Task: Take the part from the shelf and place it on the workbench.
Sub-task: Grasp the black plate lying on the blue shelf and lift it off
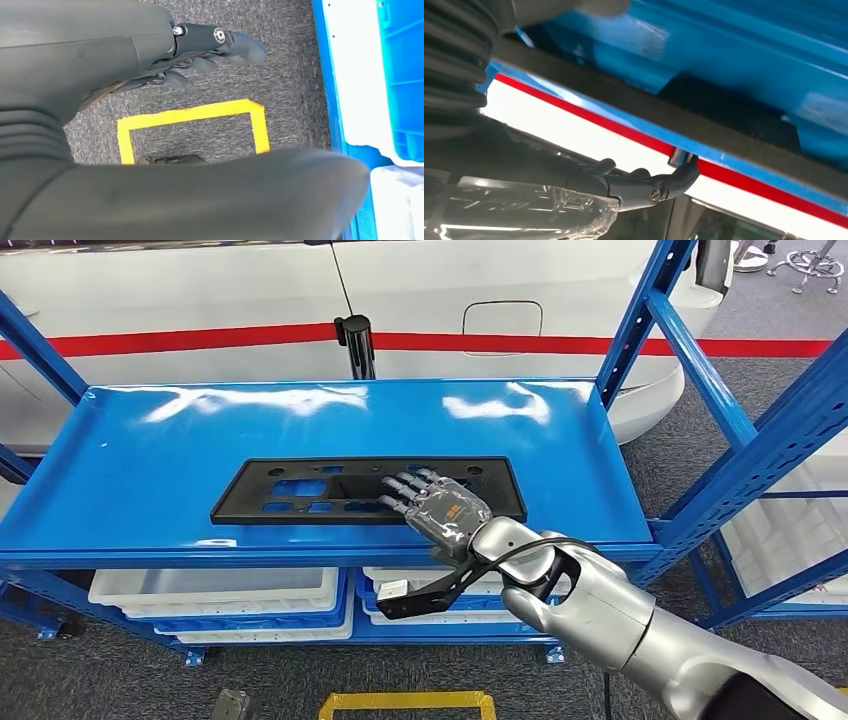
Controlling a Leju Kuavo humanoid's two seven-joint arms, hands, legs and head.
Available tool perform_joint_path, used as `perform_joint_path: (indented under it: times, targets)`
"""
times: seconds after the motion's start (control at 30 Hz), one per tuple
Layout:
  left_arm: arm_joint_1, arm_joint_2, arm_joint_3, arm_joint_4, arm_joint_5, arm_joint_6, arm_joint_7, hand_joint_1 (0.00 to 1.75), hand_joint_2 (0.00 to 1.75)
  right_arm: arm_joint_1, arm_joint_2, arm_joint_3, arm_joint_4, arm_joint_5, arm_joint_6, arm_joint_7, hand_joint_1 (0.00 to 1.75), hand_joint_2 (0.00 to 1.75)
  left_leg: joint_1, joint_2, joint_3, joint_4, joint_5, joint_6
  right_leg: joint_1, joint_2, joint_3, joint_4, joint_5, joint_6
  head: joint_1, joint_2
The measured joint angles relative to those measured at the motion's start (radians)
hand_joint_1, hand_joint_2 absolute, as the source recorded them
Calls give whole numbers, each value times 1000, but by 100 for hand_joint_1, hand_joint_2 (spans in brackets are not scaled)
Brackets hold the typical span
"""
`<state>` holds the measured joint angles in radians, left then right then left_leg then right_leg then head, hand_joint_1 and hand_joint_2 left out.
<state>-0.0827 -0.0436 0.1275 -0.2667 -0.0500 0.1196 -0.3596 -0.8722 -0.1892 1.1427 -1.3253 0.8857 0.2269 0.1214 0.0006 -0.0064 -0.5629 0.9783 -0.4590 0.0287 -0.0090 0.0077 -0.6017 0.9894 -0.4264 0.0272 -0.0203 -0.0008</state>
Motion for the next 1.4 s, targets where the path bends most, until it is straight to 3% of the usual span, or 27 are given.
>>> perform_joint_path:
  times: [0.03, 0.17, 0.23, 0.37, 0.43, 0.57, 0.7, 0.8, 1.07, 1.4]
  targets:
    - [0, -1, 0, -2, -1, 0, -2, 0, 0, 0, 2, 1, 9, 0, -1, 0, 172, 175, -1, 0, 0, 0, 0, 0, 0, 0, 0, 0, 0, 0, 0, 0]
    - [-1, -6, 7, -8, 4, 4, -24, 0, 175, 2, 11, 6, 37, 8, -13, 1, 170, 175, -4, 0, 0, 1, 0, 0, -1, 0, 1, 0, 0, 0, 0, 0]
    - [-2, -9, 12, -12, 6, 9, -35, 0, 175, 4, 17, 7, 49, 17, -20, 1, 171, 175, -6, 0, 0, 1, 0, 0, -1, 0, 2, 0, 0, 0, 0, 0]
    - [-3, -11, 20, -13, 8, 17, -46, 0, 0, 6, 30, 7, 67, 33, -29, 3, 172, 175, -9, 0, 0, 1, 0, 0, -2, 0, 2, 0, 0, 0, 0, 0]
    - [-3, -12, 23, -13, 9, 19, -53, 0, 0, 5, 34, 5, 71, 37, -31, 3, 171, 175, -9, 1, 0, 1, 0, 1, -3, 0, 3, 0, 0, 0, 0, 0]
    - [-1, -15, 31, -17, 16, 25, -112, 0, 175, 4, 35, -8, 73, 37, -36, 3, 172, 175, -10, 2, 1, 1, 0, 1, -4, 0, 4, 0, 0, 0, 0, 0]
    - [3, -23, 36, -33, -9, 99, -226, 0, 175, 10, 20, -36, 48, 36, -57, -11, 174, 175, -11, 1, 1, 1, 0, 1, -4, 0, 4, 0, 0, 1, 0, 0]
    - [7, -28, 38, -35, -19, 123, -262, 0, 175, 16, -5, -73, -9, 20, -70, -40, 173, 175, -11, 1, 1, 2, 0, 1, -4, 0, 3, 0, 0, 1, 0, 0]
    - [17, -32, 49, -29, -13, 62, -271, 0, 175, 16, -76, -222, -208, -7, -107, -94, 173, 175, -11, 1, 0, 1, -1, 2, -4, 0, 3, 0, 0, 1, 0, 0]
    - [18, -32, 57, -23, -12, 53, -271, 0, 175, 19, -109, -278, -295, 2, -120, -100, 169, 175, -11, 1, 1, 2, -1, 2, -4, 0, 3, 0, 0, 1, 0, 0]
